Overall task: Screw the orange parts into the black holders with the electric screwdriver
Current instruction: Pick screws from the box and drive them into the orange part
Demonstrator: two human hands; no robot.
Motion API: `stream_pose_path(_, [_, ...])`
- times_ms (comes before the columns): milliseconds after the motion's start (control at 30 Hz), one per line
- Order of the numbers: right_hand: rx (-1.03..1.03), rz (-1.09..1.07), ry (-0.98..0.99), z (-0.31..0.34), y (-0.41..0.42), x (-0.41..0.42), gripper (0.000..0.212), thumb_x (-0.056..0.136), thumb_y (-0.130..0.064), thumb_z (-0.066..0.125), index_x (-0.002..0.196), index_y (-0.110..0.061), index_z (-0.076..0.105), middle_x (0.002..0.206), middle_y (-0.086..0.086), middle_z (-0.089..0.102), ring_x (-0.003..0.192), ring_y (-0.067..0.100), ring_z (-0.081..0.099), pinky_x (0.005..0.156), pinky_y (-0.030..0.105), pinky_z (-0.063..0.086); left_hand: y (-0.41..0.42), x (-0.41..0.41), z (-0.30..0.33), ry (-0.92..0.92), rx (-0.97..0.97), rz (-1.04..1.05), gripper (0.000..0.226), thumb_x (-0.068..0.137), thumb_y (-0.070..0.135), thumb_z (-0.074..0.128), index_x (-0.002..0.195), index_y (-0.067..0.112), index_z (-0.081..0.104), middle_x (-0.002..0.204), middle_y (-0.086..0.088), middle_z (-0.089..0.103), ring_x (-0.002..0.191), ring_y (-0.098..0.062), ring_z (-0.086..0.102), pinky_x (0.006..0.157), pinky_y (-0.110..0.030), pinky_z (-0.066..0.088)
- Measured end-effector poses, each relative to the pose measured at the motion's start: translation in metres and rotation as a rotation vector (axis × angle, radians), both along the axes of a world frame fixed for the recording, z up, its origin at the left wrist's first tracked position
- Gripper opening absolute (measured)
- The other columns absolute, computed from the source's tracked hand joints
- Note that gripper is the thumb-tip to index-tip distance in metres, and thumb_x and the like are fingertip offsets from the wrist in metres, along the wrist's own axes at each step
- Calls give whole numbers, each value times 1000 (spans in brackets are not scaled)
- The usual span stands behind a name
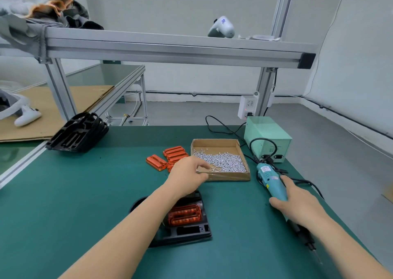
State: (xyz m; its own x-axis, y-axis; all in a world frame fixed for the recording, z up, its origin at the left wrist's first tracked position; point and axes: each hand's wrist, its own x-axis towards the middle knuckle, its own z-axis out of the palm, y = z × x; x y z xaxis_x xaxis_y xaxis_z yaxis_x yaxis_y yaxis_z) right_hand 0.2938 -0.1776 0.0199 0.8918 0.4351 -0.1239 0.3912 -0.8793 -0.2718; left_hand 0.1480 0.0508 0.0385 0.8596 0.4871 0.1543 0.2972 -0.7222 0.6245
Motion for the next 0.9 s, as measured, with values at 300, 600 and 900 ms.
stream_pose_path(300, [879,-21,621,25,4,-1,26,82,-8,69,106,-13,58,57,2,56,43,11,48,41,20,42,17,61,2,140,-23,48,27,89,6,57,109,19,71,118,2,67,106,-14,62,93,-28,50])
stream_pose_path(600, [1338,-102,1114,30,30,-8,31,69,-9,67,96,-14,52,58,1,51,39,8,44,35,20,41,17,90,-8,377,-34,58,18,86,2,54,90,7,71,103,-6,69,104,-23,61,94,-38,50])
stream_pose_path(900, [1460,-34,1056,37,44,-22,24,65,-17,69,75,-18,48,55,-2,45,42,9,41,41,20,41,17,94,-15,393,79,31,20,86,2,50,90,7,69,101,-9,70,97,-24,65,87,-37,54])
